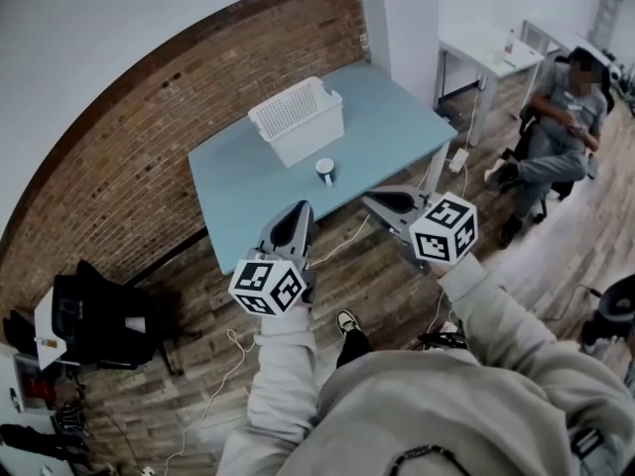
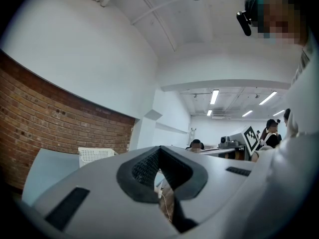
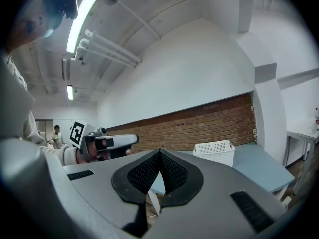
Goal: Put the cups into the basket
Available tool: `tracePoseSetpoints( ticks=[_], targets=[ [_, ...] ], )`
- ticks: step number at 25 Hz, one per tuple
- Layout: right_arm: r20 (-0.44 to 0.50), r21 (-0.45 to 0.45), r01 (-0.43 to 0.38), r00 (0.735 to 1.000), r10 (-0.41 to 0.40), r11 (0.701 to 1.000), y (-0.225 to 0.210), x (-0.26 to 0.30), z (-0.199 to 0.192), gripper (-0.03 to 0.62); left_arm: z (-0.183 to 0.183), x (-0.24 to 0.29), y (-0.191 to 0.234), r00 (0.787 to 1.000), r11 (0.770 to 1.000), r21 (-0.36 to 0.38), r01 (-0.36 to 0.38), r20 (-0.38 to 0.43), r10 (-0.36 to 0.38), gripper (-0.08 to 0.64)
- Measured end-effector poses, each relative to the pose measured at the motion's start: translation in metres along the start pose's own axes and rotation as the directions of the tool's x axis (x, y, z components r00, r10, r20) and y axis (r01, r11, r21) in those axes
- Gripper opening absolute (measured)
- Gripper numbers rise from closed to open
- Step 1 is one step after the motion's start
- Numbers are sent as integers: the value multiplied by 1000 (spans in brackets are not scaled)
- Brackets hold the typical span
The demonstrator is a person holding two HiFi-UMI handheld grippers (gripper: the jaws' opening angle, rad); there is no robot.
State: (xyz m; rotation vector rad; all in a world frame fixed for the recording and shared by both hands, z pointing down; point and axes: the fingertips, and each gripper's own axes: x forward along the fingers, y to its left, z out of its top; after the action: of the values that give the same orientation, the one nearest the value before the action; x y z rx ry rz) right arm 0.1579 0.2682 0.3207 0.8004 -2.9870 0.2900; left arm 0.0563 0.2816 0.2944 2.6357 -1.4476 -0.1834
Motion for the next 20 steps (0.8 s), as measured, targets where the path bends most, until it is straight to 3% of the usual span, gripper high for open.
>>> tracePoseSetpoints(
  ticks=[11,20],
  targets=[
    [-22,6,15,1000,-15,1000,-65,126,27,9,21,73,126,1000,999,-28,27,-15,-28,-4],
    [-36,23,51,998,-50,998,-117,222,34,9,8,114,220,997,997,-66,48,-58,-52,-5]
  ],
)
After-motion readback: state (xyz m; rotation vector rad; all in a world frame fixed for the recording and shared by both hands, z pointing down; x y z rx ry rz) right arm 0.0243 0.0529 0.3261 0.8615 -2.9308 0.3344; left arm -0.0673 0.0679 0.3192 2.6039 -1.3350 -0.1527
